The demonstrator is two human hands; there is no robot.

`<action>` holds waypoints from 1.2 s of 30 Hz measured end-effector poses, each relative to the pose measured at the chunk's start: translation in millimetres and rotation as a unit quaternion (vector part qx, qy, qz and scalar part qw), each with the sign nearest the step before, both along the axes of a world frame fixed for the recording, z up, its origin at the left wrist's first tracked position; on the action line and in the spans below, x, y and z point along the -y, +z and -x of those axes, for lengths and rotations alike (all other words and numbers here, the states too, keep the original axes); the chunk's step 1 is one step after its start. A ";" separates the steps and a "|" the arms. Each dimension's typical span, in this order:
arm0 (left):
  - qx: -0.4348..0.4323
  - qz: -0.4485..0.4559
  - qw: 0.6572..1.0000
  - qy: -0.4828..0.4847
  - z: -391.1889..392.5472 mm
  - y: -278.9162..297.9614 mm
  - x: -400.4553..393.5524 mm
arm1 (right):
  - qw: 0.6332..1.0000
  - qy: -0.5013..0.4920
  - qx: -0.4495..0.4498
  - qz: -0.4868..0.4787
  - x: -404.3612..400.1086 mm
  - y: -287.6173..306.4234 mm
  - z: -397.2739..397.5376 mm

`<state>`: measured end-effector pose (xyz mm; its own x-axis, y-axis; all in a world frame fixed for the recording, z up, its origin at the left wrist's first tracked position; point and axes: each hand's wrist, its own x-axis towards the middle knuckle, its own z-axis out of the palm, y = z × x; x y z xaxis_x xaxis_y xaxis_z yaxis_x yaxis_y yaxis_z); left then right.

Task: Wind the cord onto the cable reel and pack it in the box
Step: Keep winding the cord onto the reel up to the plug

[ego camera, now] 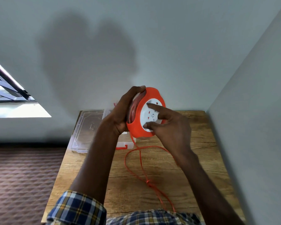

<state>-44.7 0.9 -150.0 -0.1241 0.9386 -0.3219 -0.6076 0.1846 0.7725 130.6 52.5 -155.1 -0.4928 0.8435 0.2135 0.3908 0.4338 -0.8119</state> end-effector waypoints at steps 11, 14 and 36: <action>0.019 0.006 1.000 0.013 -11.1 -1.9 -2.2 | 0.985 -0.129 -0.045 0.108 5.1 0.1 15.3; 0.028 -0.002 1.000 0.014 -12.5 -3.0 -2.3 | 0.993 -0.111 0.034 -0.010 5.3 1.0 8.1; 0.038 -0.025 0.999 -0.005 -6.3 -1.3 -1.1 | 0.998 -0.059 -0.014 0.031 -4.5 2.0 5.6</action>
